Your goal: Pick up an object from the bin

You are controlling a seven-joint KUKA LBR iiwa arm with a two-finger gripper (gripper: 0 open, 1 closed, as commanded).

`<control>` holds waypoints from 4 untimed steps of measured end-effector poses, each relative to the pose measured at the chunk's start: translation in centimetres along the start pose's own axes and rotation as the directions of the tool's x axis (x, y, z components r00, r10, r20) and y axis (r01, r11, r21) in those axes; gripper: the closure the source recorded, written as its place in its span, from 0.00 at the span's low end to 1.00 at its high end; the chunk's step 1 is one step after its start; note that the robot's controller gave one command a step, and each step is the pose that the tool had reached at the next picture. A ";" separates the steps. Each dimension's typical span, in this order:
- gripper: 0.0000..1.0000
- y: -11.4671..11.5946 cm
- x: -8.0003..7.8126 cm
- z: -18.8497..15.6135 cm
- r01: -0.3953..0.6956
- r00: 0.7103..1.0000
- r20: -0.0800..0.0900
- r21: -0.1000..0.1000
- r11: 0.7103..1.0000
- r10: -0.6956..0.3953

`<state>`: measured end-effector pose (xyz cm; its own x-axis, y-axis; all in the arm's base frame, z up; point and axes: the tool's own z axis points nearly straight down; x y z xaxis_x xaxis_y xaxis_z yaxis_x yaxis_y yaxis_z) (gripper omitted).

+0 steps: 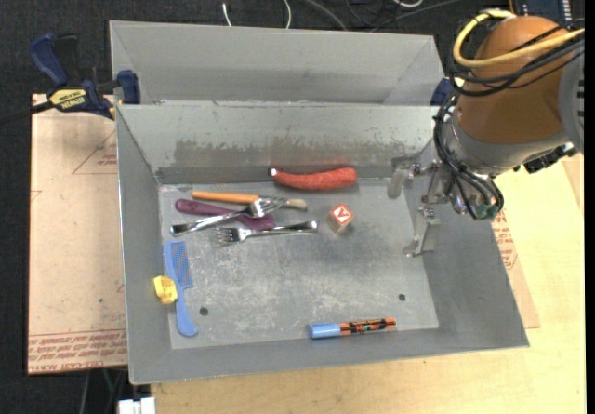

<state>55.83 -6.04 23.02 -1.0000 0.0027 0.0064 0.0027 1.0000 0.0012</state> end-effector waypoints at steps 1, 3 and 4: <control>0.00 0.0 -0.1 -0.5 0.003 1.000 0.008 0.001 1.000 -0.003; 0.00 5.2 -7.6 6.9 0.149 0.989 0.024 0.005 0.989 -0.149; 0.00 11.8 -6.0 13.1 0.236 0.972 0.011 0.000 0.972 -0.236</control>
Offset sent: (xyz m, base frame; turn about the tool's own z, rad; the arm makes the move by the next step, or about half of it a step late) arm 0.0520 0.0512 -0.1602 -0.1934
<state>61.82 5.75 9.93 -0.9723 -0.2337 -0.0050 -0.2338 0.9723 0.0024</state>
